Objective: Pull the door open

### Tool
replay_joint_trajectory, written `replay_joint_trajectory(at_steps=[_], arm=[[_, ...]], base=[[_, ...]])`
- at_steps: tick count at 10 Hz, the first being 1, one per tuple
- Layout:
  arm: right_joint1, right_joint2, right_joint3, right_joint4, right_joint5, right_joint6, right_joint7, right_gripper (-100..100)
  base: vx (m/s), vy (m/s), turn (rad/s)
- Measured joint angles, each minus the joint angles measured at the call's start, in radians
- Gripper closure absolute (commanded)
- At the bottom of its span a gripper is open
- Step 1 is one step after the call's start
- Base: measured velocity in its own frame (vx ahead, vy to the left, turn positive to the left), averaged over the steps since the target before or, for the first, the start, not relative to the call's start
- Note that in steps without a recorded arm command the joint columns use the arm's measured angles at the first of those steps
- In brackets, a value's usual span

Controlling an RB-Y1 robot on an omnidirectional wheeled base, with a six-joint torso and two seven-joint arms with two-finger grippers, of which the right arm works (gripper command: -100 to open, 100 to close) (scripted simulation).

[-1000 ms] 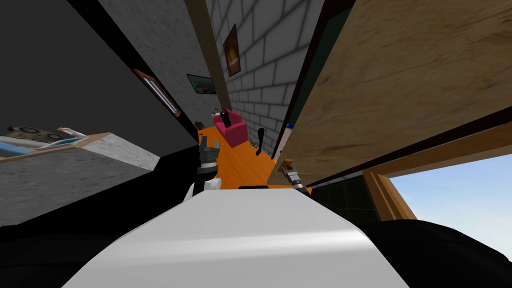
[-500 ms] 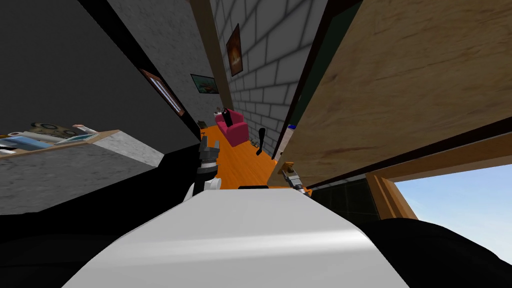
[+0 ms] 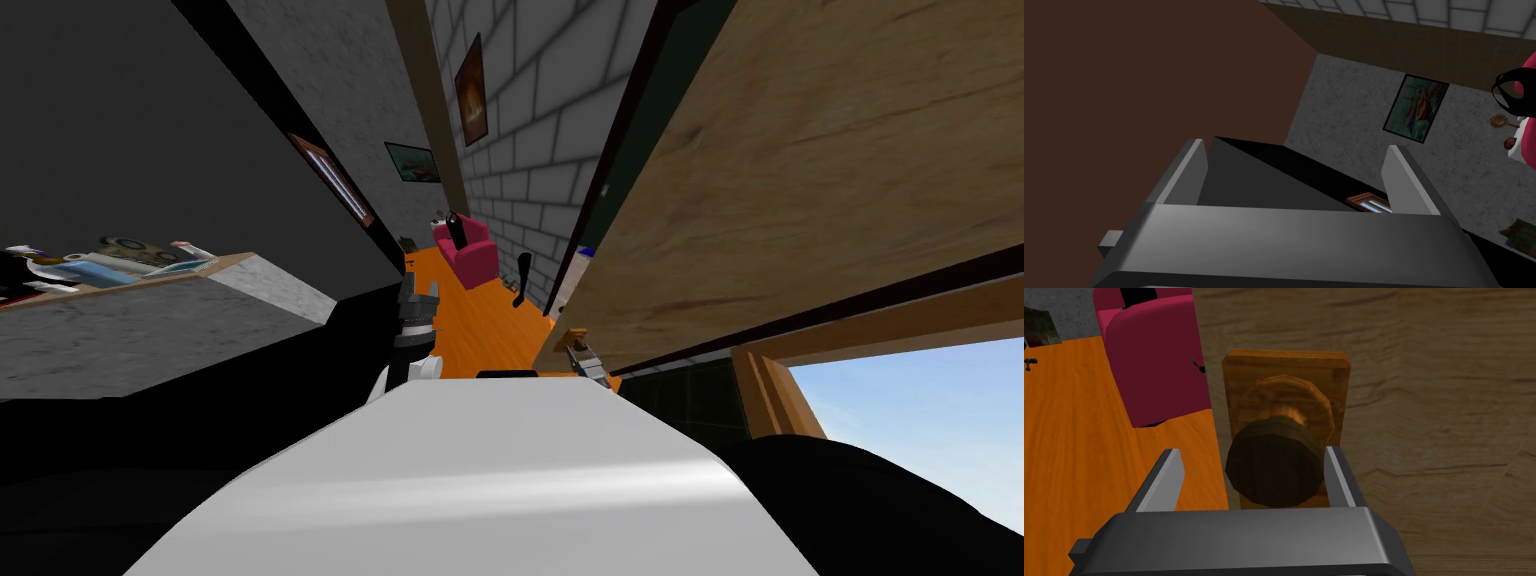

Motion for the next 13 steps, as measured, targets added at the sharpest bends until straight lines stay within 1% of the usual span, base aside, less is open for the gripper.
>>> replay_joint_trajectory(at_steps=[2,3,8,11,13], arm=[[0.015,0.003,0.003,0.005,0.019,-0.012,-0.008,100],[0.027,0.000,0.006,-0.001,0.026,-0.012,-0.010,-100],[0.022,0.004,0.009,0.015,0.030,-0.029,-0.019,-100],[0.020,0.006,0.011,0.031,0.033,-0.047,-0.028,-100],[0.021,0.007,0.016,0.053,0.038,-0.070,-0.039,-100]], base=[[-0.107,-0.125,-0.137],[0.023,0.052,-0.003],[0.107,0.195,0.012],[0.105,0.166,0.003],[0.134,0.178,-0.013]])
